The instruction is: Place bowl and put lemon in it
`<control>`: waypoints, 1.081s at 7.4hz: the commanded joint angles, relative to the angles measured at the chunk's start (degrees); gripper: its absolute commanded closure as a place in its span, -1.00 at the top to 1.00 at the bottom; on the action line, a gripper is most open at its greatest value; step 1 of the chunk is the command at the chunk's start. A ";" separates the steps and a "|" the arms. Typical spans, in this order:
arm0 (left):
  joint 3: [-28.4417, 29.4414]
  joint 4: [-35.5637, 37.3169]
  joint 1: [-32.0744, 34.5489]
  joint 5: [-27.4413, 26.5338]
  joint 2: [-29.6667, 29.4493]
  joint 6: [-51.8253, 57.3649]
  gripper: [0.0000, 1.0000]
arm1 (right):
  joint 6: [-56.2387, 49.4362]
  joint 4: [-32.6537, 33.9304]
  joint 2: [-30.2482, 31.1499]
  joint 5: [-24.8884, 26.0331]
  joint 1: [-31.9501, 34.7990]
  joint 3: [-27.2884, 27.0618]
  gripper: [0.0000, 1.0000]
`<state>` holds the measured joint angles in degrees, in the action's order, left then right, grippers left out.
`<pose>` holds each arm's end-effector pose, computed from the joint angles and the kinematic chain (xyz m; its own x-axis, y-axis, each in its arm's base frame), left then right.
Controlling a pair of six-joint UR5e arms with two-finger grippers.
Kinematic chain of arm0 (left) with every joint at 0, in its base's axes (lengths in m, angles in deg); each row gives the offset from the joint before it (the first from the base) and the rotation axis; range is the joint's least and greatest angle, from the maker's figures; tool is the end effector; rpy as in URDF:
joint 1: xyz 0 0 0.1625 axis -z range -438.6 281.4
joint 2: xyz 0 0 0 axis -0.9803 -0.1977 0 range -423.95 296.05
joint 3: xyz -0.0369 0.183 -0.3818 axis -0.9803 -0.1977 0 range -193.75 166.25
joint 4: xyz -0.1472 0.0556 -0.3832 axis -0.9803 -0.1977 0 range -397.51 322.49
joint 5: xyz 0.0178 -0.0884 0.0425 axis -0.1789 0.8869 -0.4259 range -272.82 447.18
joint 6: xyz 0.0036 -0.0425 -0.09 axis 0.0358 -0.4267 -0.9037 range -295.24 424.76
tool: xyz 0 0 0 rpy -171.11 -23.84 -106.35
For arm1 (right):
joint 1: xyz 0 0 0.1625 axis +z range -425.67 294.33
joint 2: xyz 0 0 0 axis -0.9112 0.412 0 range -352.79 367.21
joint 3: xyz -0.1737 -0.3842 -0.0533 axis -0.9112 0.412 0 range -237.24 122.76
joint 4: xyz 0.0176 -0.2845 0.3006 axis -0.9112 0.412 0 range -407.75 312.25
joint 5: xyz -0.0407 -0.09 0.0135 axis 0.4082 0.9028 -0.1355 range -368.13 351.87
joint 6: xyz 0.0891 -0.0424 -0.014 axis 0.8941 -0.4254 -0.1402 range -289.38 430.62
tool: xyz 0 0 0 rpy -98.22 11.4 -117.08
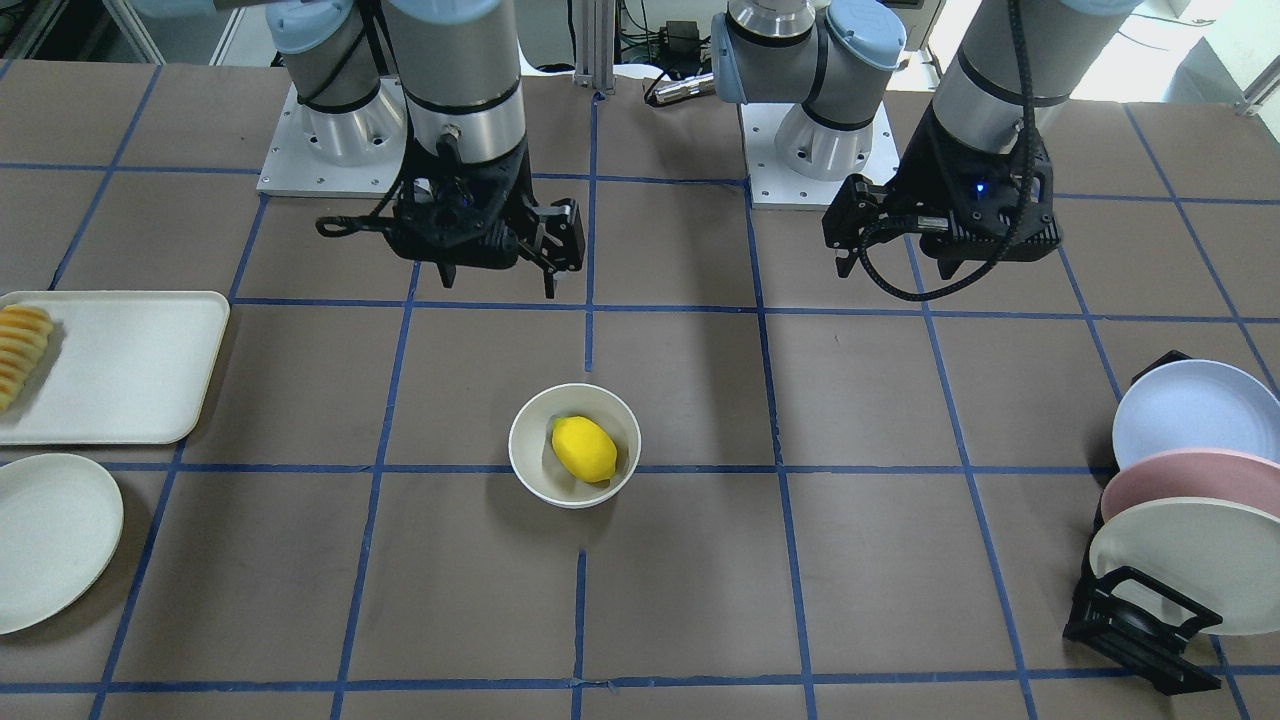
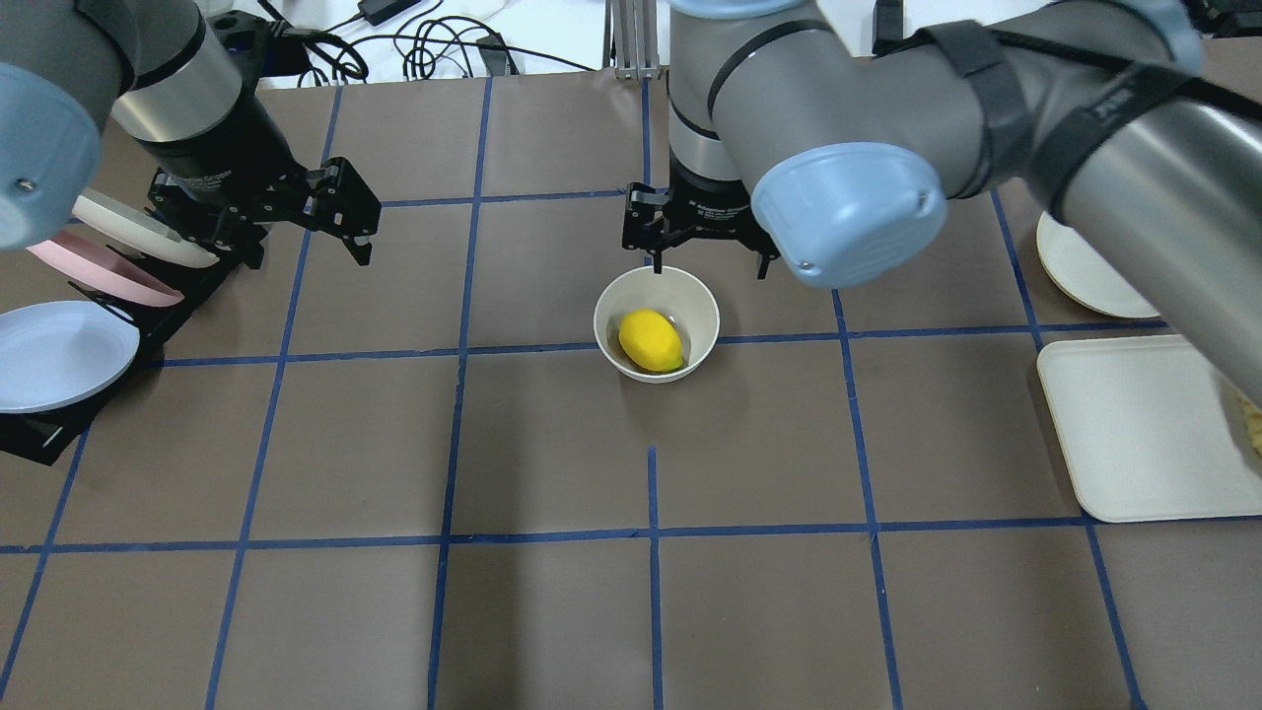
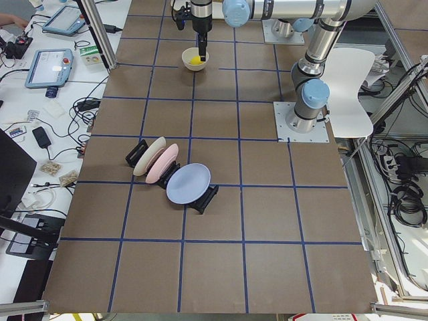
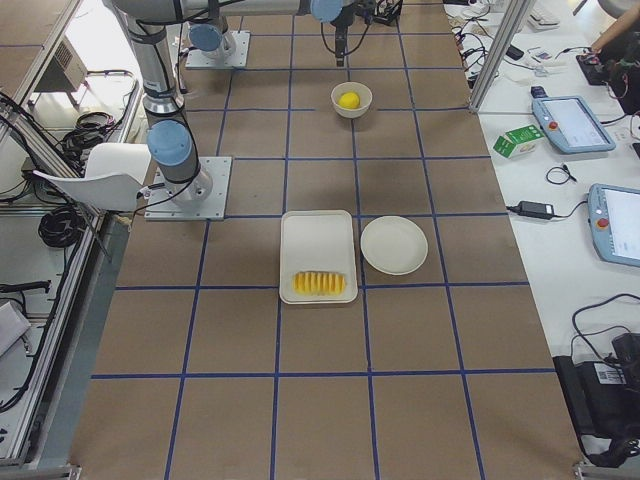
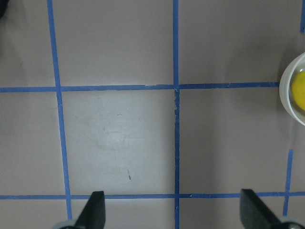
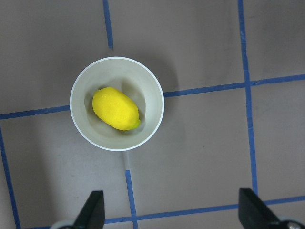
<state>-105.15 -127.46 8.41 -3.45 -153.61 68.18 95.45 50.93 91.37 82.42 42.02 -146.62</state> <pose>-0.1066 -0.4938 0.4789 -0.9999 0.0077 -0.0099 0.0075 0.9998 0.0183 0.2899 -0.4737 0.4561 -0.9921 0.1241 -0.0167 0.1249 0.9904 -0.0591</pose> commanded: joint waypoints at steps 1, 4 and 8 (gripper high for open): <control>0.00 -0.13 0.00 0.10 0.19 0.01 1.00 | 0.05 -2.17 2.41 -0.20 -1.60 0.17 1.00; 0.00 -0.13 0.00 -0.08 0.36 0.01 1.00 | -12.60 -2.09 2.93 0.15 -7.97 0.43 1.00; 0.00 -0.13 0.00 -0.25 0.36 0.01 1.00 | -22.54 -4.37 5.84 -0.38 -15.05 -0.18 1.00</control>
<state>-105.14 -127.60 8.41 -3.67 -153.26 68.19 73.95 46.94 96.91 82.06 27.52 -146.58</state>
